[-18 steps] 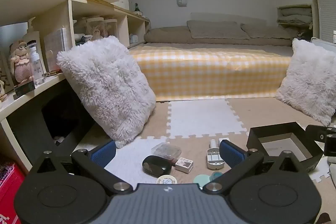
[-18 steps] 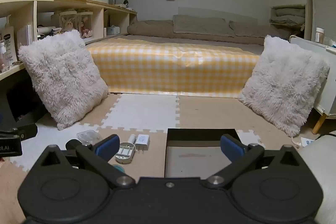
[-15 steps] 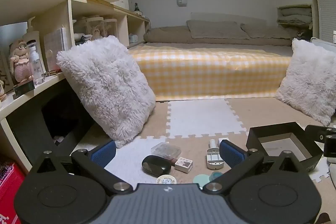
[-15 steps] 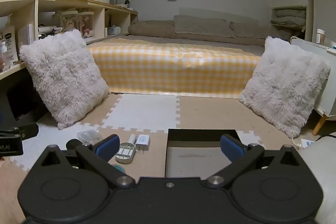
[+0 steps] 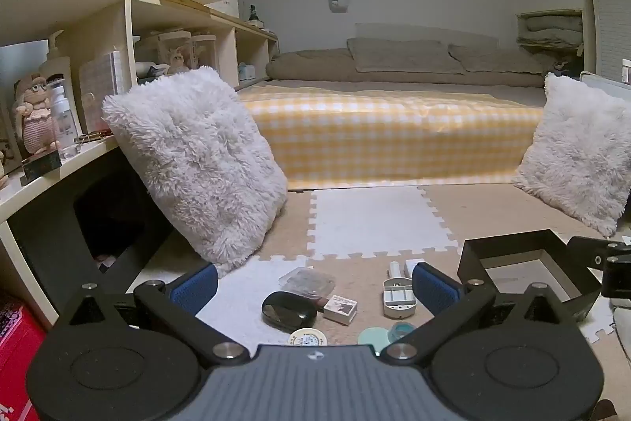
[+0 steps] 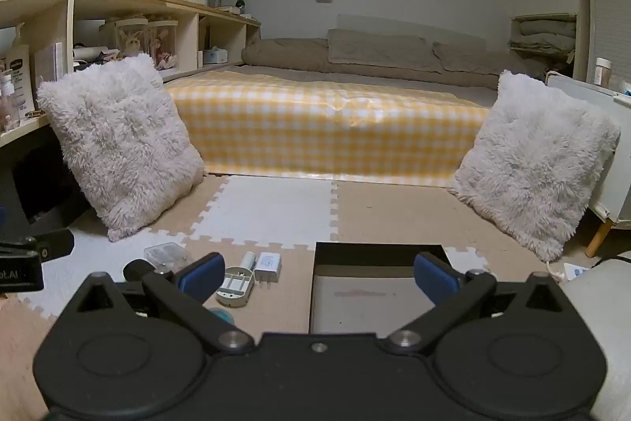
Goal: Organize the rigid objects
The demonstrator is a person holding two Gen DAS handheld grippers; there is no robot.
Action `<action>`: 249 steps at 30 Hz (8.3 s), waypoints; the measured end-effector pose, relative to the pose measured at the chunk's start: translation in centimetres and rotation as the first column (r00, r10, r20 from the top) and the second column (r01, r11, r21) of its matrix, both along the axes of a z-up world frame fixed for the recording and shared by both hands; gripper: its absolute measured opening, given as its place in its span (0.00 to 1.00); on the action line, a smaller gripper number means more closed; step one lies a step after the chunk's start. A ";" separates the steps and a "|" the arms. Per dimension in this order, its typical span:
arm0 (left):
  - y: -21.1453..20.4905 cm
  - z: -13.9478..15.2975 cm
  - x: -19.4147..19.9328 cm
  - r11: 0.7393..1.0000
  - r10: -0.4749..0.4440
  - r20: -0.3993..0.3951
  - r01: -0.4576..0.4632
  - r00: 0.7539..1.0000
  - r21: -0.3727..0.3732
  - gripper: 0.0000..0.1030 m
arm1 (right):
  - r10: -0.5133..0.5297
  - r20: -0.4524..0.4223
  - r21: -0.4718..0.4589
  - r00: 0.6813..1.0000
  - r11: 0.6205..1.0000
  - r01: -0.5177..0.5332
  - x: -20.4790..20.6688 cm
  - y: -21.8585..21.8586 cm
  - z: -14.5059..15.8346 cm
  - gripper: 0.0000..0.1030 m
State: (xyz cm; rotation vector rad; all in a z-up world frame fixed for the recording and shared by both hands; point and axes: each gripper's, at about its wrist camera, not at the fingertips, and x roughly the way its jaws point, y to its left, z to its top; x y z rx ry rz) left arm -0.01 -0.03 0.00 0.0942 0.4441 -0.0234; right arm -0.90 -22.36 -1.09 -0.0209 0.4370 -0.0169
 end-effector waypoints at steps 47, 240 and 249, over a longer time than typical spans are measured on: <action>0.0 0.0 0.0 1.000 -0.002 -0.004 0.002 1.000 -0.006 1.00 | -0.001 -0.014 -0.006 1.000 1.000 0.001 0.0 -0.1 -0.5 1.00; -25.8 -13.9 16.2 0.827 -0.554 -0.372 0.441 0.745 -0.349 0.83 | -0.063 -0.615 0.119 0.786 0.978 0.172 18.7 -19.3 -11.9 0.03; -25.0 -12.6 14.8 0.836 -0.546 -0.360 0.471 0.756 -0.280 0.90 | -0.064 -0.614 0.121 0.786 0.977 0.174 18.7 -19.3 -11.9 0.03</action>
